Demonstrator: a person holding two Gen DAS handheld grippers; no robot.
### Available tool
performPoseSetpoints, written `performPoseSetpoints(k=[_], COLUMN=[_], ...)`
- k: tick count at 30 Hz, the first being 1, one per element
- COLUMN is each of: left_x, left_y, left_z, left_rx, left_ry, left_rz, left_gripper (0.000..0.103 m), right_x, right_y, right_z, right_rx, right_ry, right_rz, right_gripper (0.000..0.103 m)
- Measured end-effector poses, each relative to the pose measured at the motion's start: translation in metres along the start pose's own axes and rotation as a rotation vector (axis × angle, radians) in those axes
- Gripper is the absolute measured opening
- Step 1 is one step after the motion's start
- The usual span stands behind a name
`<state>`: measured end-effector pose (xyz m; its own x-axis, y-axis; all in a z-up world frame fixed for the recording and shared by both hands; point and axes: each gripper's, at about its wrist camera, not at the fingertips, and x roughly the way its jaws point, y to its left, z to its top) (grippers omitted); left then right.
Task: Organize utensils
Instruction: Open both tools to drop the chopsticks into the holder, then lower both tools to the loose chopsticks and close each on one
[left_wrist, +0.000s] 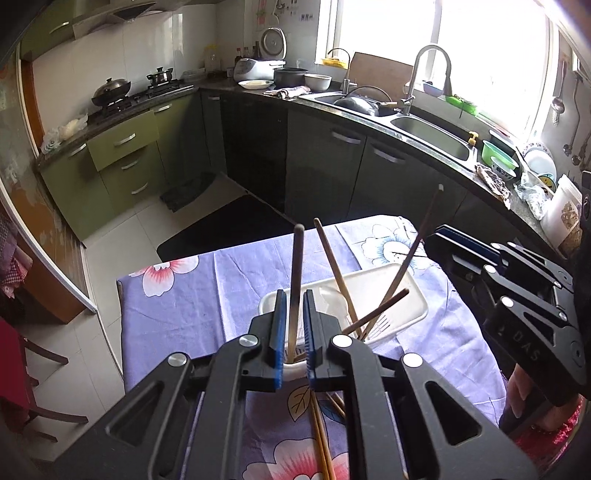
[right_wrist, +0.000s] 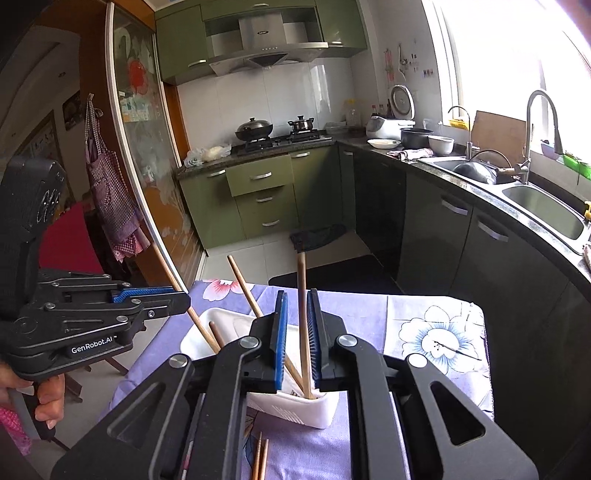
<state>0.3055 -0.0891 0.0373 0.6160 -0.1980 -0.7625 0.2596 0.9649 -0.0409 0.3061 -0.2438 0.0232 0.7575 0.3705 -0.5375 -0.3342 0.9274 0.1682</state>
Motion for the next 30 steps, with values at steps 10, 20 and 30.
performPoseSetpoints(k=[10, 20, 30], left_x=[-0.049, -0.007, 0.041], left_y=[-0.006, -0.020, -0.029], left_z=[-0.050, -0.154, -0.199], left_rx=[0.013, -0.008, -0.050], left_ry=[-0.050, 0.117, 0.204], left_rz=[0.009, 0.029, 0.043], left_gripper=[0.024, 0.024, 0.024], right_x=[-0.088, -0.075, -0.070], right_y=[0.010, 0.001, -0.031], right_z=[-0.039, -0.169, -0.226], right_rx=[-0.021, 0.006, 0.079], right_ry=[-0.071, 0.129, 0.186], right_rz=[0.023, 0.008, -0.036], right_gripper=[0.019, 0.026, 0.026])
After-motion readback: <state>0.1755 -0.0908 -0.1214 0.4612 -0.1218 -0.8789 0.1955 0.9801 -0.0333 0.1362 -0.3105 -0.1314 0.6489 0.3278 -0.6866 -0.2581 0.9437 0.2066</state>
